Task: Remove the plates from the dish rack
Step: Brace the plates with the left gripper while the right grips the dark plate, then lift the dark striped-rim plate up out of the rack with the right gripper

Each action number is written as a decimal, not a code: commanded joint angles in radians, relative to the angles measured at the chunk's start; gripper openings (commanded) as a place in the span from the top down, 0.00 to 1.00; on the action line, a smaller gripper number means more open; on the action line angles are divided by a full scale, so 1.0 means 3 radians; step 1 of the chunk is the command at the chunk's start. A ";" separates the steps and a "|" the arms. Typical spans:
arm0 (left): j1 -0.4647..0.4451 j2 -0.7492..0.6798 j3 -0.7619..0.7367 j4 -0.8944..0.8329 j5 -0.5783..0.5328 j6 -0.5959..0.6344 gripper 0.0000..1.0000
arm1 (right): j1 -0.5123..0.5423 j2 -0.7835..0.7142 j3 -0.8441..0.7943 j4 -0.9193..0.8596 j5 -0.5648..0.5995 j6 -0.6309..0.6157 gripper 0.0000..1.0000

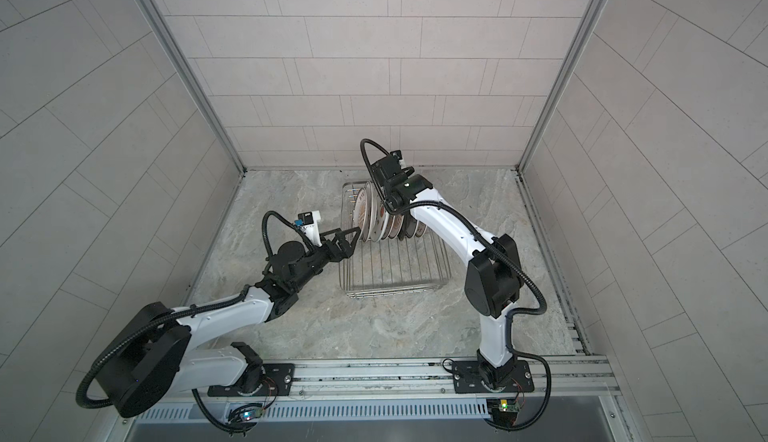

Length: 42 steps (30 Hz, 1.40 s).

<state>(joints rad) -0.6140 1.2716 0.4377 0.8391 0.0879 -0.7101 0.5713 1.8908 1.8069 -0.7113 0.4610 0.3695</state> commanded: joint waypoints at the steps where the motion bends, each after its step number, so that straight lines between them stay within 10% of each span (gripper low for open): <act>1: -0.0018 -0.0051 -0.0027 0.0084 -0.0036 -0.0034 0.00 | 0.0041 -0.0218 0.0149 -0.0012 0.0355 -0.0085 1.00; 23: -0.0015 -0.0219 -0.0063 0.0041 -0.0027 -0.0145 0.00 | 0.0357 -0.1342 -0.0424 0.0322 0.0770 -0.0333 1.00; 42: -0.0018 -0.0268 -0.0027 0.0042 0.0133 -0.0166 0.00 | 0.0238 -0.2752 -0.1641 0.1421 -0.0269 -0.0319 1.00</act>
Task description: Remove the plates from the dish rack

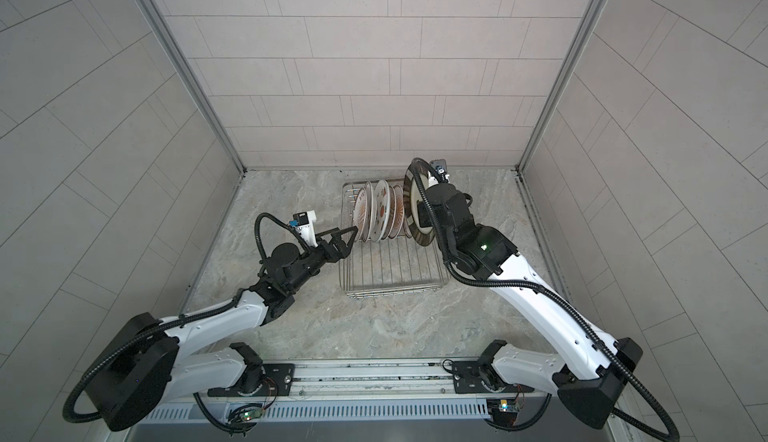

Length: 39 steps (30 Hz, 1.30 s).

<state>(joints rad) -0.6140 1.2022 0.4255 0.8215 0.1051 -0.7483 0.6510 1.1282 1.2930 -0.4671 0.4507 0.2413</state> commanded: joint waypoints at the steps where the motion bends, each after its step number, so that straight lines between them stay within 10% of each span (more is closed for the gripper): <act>1: -0.0015 -0.0039 0.0016 0.0112 0.0114 -0.0038 0.00 | -0.0072 -0.0244 0.0058 0.0615 -0.0358 0.0164 1.00; 17: 0.0005 -0.0167 -0.0069 0.0420 0.0487 -0.0146 0.00 | -0.0851 -0.0346 -0.0277 0.1289 -0.2622 0.1260 1.00; 25: 0.0002 0.0106 0.0008 0.0810 0.0569 -0.0425 0.01 | -0.0851 -0.0279 -0.0357 0.1458 -0.2937 0.1435 1.00; 39: 0.0005 0.0137 0.0054 0.0772 0.0346 -0.0625 0.46 | -0.0852 -0.0197 -0.0388 0.1462 -0.3096 0.1365 1.00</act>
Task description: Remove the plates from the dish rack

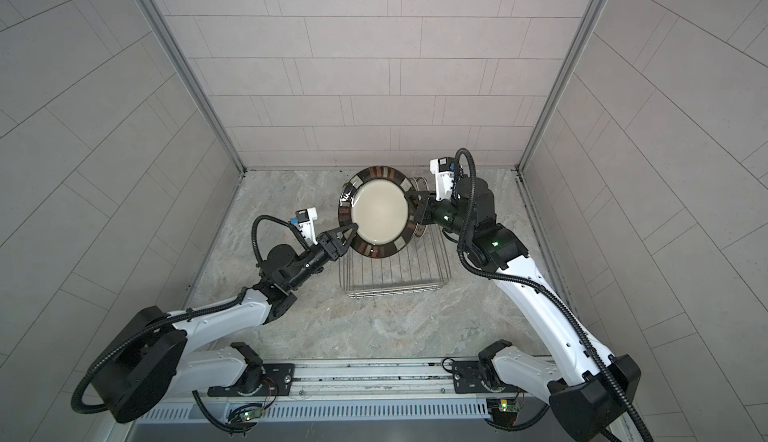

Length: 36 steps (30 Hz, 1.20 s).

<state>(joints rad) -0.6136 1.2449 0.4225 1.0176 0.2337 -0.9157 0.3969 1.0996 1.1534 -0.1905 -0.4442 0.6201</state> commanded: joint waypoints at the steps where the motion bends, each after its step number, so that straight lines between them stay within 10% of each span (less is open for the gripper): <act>1: 0.0004 -0.0009 0.0064 0.0111 -0.0086 -0.0074 0.51 | -0.0006 -0.0101 0.0077 0.0534 -0.0114 0.0093 1.00; 15: 0.0004 -0.0005 0.0008 0.0324 -0.0022 -0.0276 0.98 | -0.0003 -0.0022 0.0018 0.0508 -0.0120 0.0076 0.99; 36: 0.0079 -0.0116 -0.0089 0.0394 -0.0105 -0.0564 1.00 | 0.0001 0.0112 0.0031 0.0375 -0.0201 0.0035 0.37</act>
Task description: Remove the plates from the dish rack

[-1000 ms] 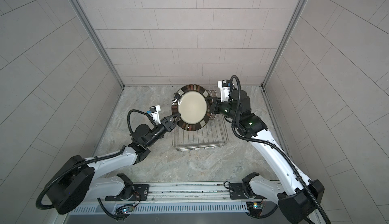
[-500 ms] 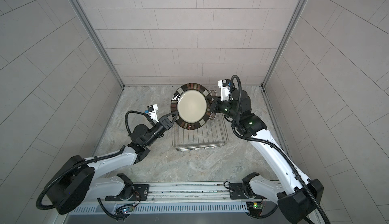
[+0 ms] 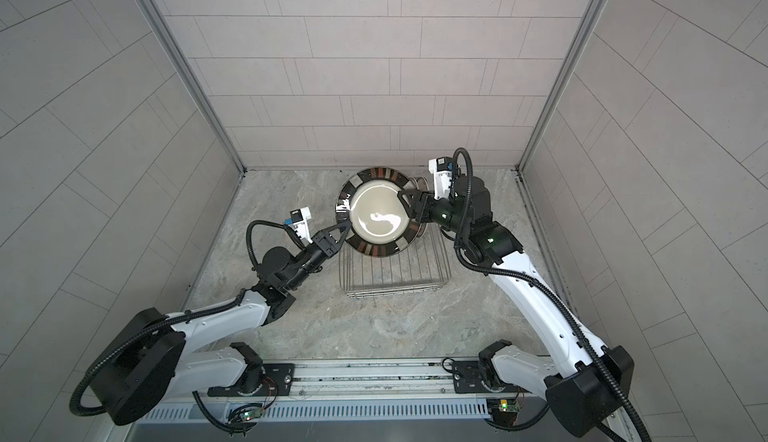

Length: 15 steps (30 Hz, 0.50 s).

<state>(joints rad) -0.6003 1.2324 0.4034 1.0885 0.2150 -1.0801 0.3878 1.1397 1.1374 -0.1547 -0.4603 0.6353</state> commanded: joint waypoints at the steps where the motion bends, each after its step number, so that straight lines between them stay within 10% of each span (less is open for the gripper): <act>1: 0.0056 -0.0068 -0.0031 0.0184 -0.0022 -0.0045 1.00 | 0.0032 -0.0006 0.0092 0.0238 -0.0148 -0.0010 0.34; 15: 0.0274 0.0018 -0.0102 0.0365 0.0118 -0.0377 1.00 | 0.0032 0.0173 0.0054 0.0021 -0.0050 -0.0137 0.10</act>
<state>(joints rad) -0.5335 1.2423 0.3649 1.0920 0.2523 -1.1564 0.3882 1.1927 1.1374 -0.1699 -0.4644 0.6209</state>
